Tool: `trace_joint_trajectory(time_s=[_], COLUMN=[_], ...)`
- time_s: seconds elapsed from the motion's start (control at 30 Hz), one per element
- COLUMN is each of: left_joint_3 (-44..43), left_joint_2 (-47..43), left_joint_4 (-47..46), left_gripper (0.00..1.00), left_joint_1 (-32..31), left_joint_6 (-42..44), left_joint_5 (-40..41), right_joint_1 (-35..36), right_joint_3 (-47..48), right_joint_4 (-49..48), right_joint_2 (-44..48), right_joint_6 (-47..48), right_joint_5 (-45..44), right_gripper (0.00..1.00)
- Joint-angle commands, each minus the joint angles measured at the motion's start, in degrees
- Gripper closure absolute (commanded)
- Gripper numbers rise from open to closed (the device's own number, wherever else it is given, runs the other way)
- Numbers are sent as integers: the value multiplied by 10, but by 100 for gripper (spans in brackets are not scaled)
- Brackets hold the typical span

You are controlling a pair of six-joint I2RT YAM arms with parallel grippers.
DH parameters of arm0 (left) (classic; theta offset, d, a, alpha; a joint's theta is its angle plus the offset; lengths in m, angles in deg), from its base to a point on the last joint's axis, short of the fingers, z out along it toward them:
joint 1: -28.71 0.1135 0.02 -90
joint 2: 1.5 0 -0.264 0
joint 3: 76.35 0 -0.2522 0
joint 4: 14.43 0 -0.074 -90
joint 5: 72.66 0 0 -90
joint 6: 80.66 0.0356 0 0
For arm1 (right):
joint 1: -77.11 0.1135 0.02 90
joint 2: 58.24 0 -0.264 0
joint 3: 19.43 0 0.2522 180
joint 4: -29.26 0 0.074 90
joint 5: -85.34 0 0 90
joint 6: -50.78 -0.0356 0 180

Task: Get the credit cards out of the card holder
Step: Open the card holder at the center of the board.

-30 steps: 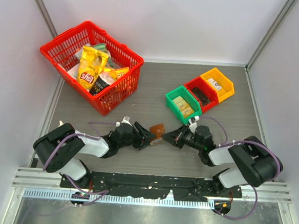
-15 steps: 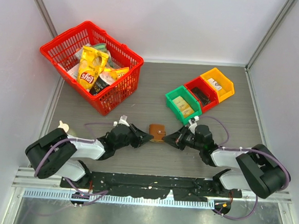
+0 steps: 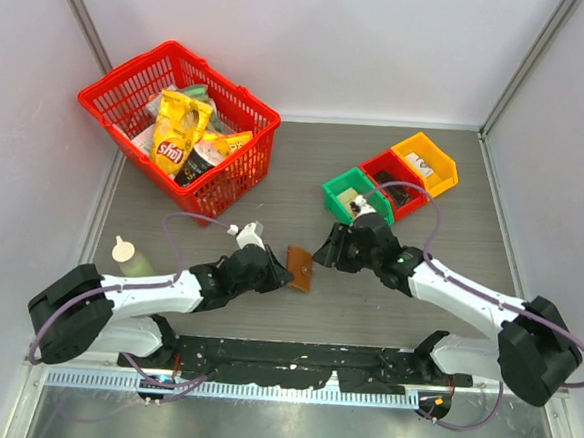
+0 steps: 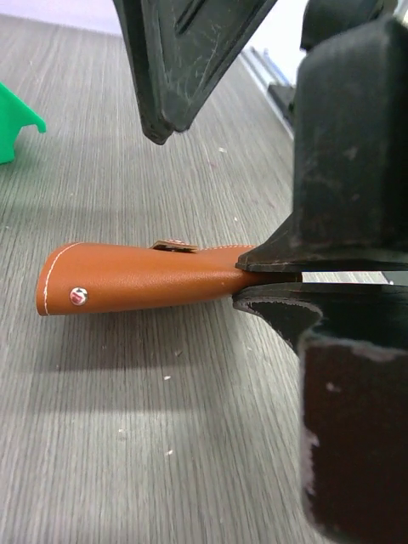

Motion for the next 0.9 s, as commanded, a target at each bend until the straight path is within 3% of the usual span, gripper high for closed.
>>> trace_joint_trajectory(time_s=[0.0,0.27,0.57,0.87], left_joint_3=[-29,-54,-67,-76], left_joint_2=[-26,-22,-22,-24], left_joint_4=[94,135,149,157], left_gripper=[100,100,100,100], left_joint_1=[-22,-55,-65,-73], left_joint_6=[85,114,123,125], left_joint_5=[108,156,171,175], right_joint_1=[49,68,78,78], right_joint_3=[73,121,131,132], right_joint_4=[78,49,-9,-48], right_joint_2=[-63,-148,-192,-224], right_joint_6=[66,72,82,86], right_joint_5=[-69,-79,19,39], right_gripper=[50,53,53,53])
